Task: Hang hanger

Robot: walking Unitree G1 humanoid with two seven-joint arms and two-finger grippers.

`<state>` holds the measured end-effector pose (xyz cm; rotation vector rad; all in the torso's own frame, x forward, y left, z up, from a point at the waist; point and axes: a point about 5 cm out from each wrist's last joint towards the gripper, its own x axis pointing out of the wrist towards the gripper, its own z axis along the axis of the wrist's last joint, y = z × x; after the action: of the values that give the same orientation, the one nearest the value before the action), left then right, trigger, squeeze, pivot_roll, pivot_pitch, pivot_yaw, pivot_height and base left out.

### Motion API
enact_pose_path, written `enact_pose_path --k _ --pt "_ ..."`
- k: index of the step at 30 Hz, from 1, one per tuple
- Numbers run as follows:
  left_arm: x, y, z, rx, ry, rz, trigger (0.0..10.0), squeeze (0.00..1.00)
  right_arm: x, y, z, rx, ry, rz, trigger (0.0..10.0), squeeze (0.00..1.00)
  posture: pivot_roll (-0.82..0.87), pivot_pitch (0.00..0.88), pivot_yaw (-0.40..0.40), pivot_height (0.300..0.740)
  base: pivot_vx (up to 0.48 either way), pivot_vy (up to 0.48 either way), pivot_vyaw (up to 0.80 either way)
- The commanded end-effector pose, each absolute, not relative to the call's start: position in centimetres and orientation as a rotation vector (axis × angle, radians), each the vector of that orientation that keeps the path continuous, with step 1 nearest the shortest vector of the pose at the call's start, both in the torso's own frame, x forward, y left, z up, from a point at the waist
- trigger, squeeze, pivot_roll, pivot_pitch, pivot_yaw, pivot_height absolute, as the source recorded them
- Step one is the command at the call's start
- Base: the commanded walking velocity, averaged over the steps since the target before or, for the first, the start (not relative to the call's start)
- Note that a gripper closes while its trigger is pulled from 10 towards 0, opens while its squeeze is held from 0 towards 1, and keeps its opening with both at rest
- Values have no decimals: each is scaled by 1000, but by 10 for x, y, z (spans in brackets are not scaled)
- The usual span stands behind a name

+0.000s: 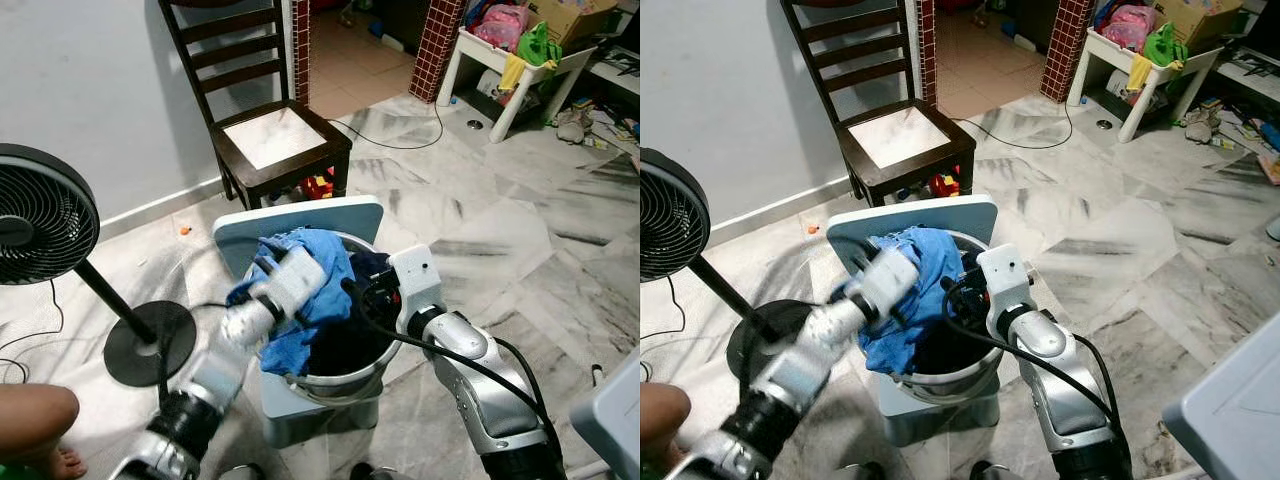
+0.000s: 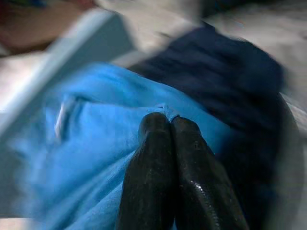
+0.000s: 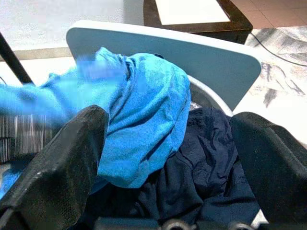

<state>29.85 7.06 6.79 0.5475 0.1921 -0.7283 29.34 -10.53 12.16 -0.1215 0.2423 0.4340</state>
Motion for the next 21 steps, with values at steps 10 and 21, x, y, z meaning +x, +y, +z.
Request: enact_pose_path --k 10,21 --pt "281 78 73 686 99 -748 10000 0 299 -102 122 -122 232 435 10000 0 36 144 -3 740 0 0 0" --pt "282 127 121 541 -145 -319 10000 1000 307 -92 125 -111 209 460 10000 0 70 112 -10 740 0 0 0"
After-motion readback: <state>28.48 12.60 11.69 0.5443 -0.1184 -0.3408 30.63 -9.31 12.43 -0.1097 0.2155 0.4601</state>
